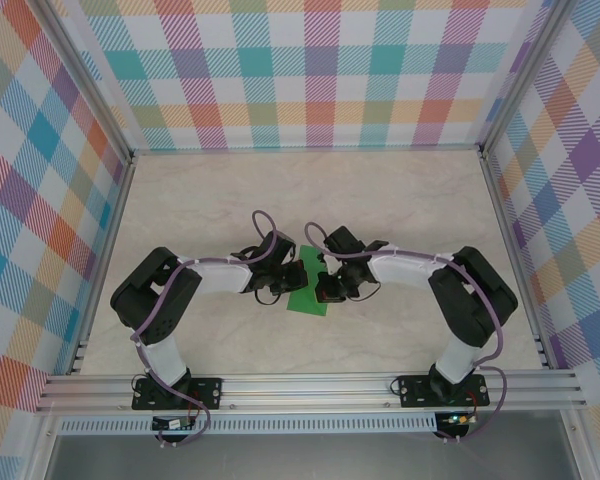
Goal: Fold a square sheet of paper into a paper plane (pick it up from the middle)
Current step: Fold the triangle a second time at the center of the table.
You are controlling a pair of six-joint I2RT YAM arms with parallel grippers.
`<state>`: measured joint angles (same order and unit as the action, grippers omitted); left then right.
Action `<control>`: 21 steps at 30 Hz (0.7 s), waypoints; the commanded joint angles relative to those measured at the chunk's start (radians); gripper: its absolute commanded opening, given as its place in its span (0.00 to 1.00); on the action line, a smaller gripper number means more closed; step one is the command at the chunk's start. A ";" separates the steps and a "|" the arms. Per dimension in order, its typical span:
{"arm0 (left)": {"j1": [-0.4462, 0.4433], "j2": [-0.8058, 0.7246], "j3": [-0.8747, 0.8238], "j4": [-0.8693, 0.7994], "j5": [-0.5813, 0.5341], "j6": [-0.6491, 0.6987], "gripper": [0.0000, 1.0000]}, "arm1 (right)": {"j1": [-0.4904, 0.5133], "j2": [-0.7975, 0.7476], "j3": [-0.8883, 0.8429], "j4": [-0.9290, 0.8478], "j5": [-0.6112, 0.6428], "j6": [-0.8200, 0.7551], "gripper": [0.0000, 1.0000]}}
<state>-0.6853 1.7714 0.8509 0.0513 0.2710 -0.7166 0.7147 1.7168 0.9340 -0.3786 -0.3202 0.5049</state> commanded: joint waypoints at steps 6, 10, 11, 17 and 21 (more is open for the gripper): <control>-0.014 0.001 -0.012 -0.108 -0.020 0.026 0.00 | 0.005 0.028 -0.049 -0.011 0.028 0.015 0.01; -0.024 -0.080 -0.041 -0.030 0.017 0.036 0.01 | 0.005 0.042 -0.054 -0.027 0.047 0.016 0.00; -0.028 -0.092 -0.042 -0.030 0.016 0.041 0.01 | 0.004 0.045 -0.053 -0.029 0.052 0.016 0.00; -0.056 -0.100 -0.073 0.012 0.046 0.042 0.04 | 0.005 0.054 -0.049 -0.034 0.061 0.019 0.00; -0.082 -0.065 -0.066 0.019 0.050 0.040 0.04 | 0.005 0.061 -0.047 -0.037 0.061 0.020 0.00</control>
<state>-0.7437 1.6878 0.7918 0.0578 0.3035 -0.6907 0.7143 1.7275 0.9054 -0.3740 -0.3054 0.5156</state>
